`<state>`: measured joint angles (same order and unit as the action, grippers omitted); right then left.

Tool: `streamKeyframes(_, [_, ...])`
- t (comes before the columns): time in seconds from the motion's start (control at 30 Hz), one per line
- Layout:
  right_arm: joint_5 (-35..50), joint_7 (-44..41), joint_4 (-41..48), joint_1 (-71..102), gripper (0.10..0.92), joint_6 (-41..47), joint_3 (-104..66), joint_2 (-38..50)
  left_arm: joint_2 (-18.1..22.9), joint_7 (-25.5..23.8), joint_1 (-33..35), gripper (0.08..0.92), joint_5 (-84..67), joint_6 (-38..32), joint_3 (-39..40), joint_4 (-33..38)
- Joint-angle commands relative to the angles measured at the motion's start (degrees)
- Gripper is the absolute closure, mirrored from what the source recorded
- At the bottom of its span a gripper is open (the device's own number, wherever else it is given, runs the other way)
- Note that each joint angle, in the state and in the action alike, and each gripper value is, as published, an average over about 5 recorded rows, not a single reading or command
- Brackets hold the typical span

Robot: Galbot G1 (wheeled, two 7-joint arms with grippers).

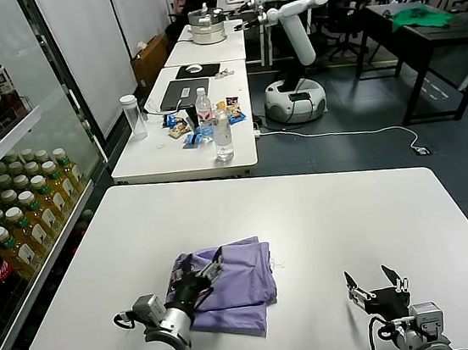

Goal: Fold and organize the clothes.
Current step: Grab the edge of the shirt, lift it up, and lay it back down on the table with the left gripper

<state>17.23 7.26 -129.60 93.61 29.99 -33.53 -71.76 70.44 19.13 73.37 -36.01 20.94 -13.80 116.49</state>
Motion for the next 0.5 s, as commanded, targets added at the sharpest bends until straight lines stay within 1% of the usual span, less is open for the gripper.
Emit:
streamKeyframes(0.03, [-0.1, 0.1, 0.0, -0.1, 0.203, 0.0, -0.2, -0.1, -1.9, 3.3, 0.2, 0.177, 14.6, -1.4, -1.6, -8.9])
streamKeyframes(0.2, [0.0, 0.1, -0.3, 0.3, 0.203, 0.0, -0.7, -0.2, -0.9, 5.1, -0.2, 0.177, 15.4, -1.2, -1.3, -10.9])
streamKeyframes(0.5, [0.0, 0.0, -0.6, 0.5, 0.203, 0.1, -1.0, -0.4, -0.2, 4.8, 1.8, 0.185, 9.1, 1.8, -0.9, -8.8])
